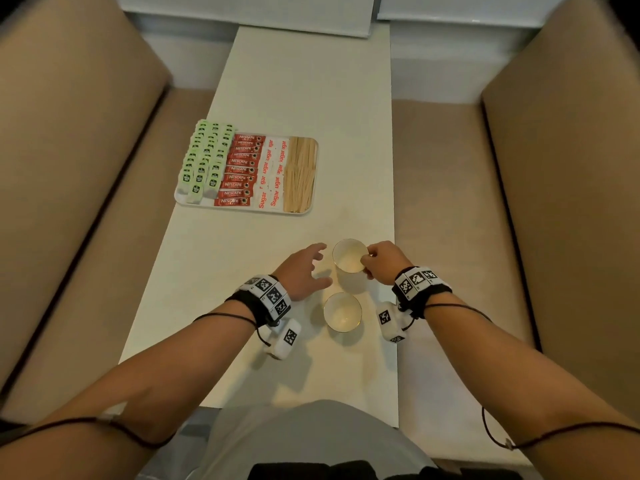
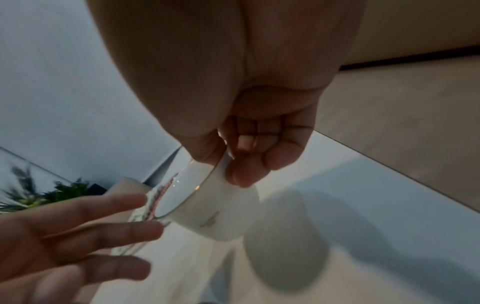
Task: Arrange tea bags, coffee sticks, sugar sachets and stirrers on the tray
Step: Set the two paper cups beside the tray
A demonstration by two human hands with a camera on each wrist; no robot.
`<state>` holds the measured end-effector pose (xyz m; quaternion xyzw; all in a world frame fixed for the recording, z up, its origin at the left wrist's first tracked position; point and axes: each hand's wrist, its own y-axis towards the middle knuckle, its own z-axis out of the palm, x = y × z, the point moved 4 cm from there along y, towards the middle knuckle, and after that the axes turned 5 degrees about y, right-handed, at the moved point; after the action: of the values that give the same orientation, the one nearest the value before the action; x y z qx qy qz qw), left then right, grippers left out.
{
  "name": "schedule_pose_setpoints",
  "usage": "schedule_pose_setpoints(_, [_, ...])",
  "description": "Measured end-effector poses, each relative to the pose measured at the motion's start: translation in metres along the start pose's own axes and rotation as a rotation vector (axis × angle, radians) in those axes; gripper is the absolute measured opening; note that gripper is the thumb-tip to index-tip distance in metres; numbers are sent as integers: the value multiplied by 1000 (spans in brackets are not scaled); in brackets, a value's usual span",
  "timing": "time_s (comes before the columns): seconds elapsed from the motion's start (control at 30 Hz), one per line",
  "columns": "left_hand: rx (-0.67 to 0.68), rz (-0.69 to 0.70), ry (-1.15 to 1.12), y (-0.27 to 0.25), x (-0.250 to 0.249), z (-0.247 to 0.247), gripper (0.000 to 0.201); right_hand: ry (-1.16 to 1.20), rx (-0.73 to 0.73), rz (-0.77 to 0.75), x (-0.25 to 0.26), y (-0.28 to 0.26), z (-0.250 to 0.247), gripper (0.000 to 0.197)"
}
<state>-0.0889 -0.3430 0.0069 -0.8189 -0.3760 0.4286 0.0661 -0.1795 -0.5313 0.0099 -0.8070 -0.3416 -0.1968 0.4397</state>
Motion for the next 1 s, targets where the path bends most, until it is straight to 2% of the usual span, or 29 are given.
schedule_pose_setpoints(0.1, [-20, 74, -45, 2, -15, 1, 100, 30, 3, -89, 17, -15, -8, 20])
schedule_pose_setpoints(0.2, [-100, 130, -50, 2, -25, -1, 106, 54, 5, -165, 30, -29, -11, 20])
schedule_pose_setpoints(0.3, [-192, 154, 0, -2, -30, -6, 100, 84, 14, -223, 35, -38, -11, 21])
schedule_pose_setpoints(0.4, [-213, 163, 12, -6, -28, -10, 84, 111, 63, -268, 33, -42, -3, 24])
schedule_pose_setpoints(0.47, [-212, 148, -1, -7, -20, -15, 81, 82, 87, -292, 26, -43, 7, 38])
schedule_pose_setpoints(0.53, [-213, 113, 4, -7, -6, -21, 84, -41, 119, -304, 15, -43, 21, 65])
schedule_pose_setpoints(0.6, [-215, 72, 14, -5, 12, -29, 85, -209, 213, -290, 3, -44, 40, 88])
schedule_pose_setpoints(0.7, [-213, 9, 14, -3, 36, -41, 89, -414, 335, -302, -15, -42, 66, 106])
schedule_pose_setpoints(0.83, [-233, -34, -29, 5, 56, -59, 85, -465, 388, -278, -22, -32, 83, 98])
schedule_pose_setpoints(0.9, [-242, -42, -30, 13, 60, -69, 84, -456, 382, -280, -14, -22, 81, 91])
schedule_pose_setpoints(1.0, [-263, -37, -37, 27, 63, -87, 83, -421, 341, -298, 10, 3, 70, 91])
